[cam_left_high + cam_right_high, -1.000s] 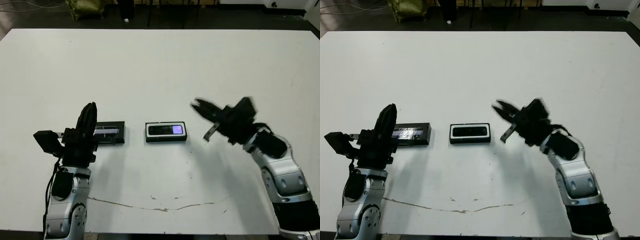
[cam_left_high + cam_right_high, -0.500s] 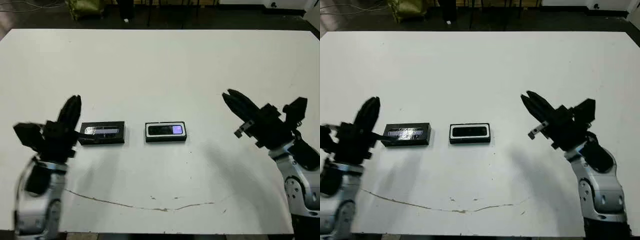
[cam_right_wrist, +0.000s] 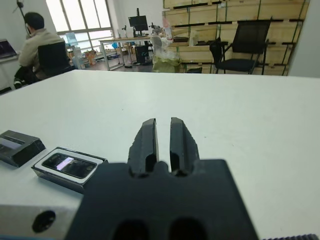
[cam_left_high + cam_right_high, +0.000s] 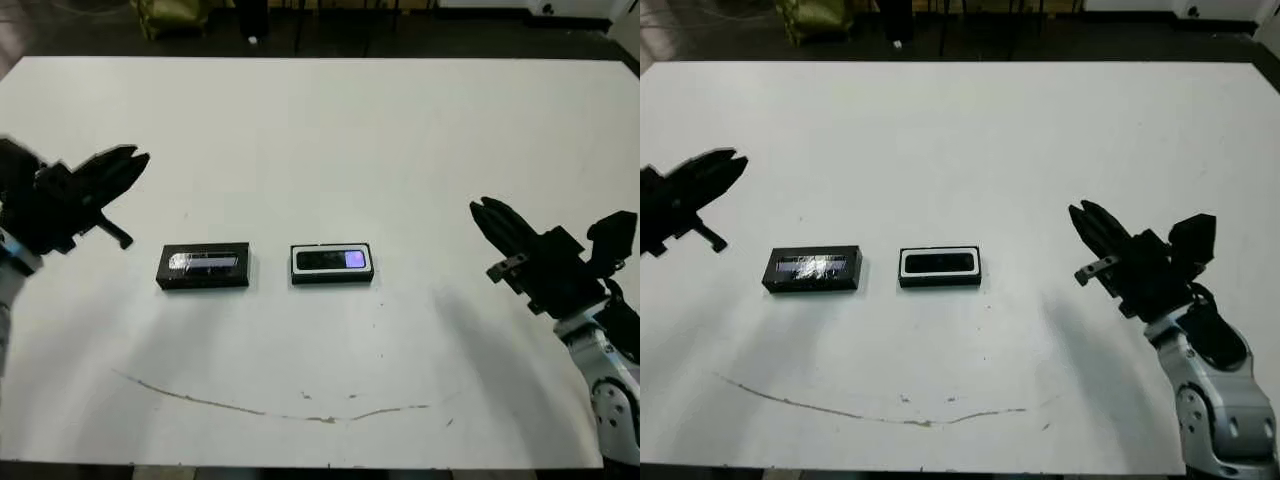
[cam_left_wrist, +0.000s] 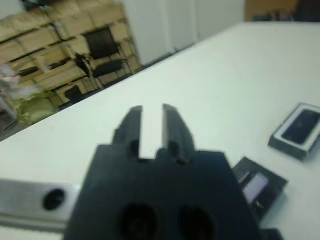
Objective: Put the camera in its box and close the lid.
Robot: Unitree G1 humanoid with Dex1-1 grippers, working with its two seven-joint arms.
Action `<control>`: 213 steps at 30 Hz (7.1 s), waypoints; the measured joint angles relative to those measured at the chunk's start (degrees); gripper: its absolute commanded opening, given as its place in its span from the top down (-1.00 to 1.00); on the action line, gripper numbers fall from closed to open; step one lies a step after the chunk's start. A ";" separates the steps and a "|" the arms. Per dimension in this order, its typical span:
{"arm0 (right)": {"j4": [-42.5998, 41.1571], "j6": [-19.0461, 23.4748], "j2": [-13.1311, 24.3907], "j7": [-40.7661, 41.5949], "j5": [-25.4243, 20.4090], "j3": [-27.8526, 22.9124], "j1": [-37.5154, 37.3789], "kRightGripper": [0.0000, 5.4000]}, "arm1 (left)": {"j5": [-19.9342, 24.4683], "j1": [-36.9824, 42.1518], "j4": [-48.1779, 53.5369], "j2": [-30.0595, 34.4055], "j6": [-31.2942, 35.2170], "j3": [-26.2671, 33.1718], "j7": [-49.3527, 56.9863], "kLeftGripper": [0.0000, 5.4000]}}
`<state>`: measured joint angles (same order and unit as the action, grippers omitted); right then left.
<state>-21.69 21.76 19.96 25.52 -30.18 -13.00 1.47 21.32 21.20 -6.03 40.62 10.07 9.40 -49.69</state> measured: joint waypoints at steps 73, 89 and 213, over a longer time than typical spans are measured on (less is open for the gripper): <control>-6.33 3.11 -1.03 -5.37 -2.05 1.28 -3.03 1.00 | -21.32 29.45 -62.45 -6.44 -29.81 -25.21 -32.85 -1.00; -4.23 2.77 -1.04 -3.84 -2.17 1.05 -3.02 1.00 | -26.20 32.35 -67.83 -7.43 -33.57 -22.01 -32.31 -1.00; -2.26 -0.85 -2.02 -2.14 -0.86 2.25 -3.83 1.00 | -14.89 19.02 -34.07 -19.73 -12.25 -24.82 -27.29 0.23</control>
<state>-23.95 20.91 17.93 23.39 -31.03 -10.75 -2.36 6.43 40.22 -40.10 20.89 -2.17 -15.42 -76.98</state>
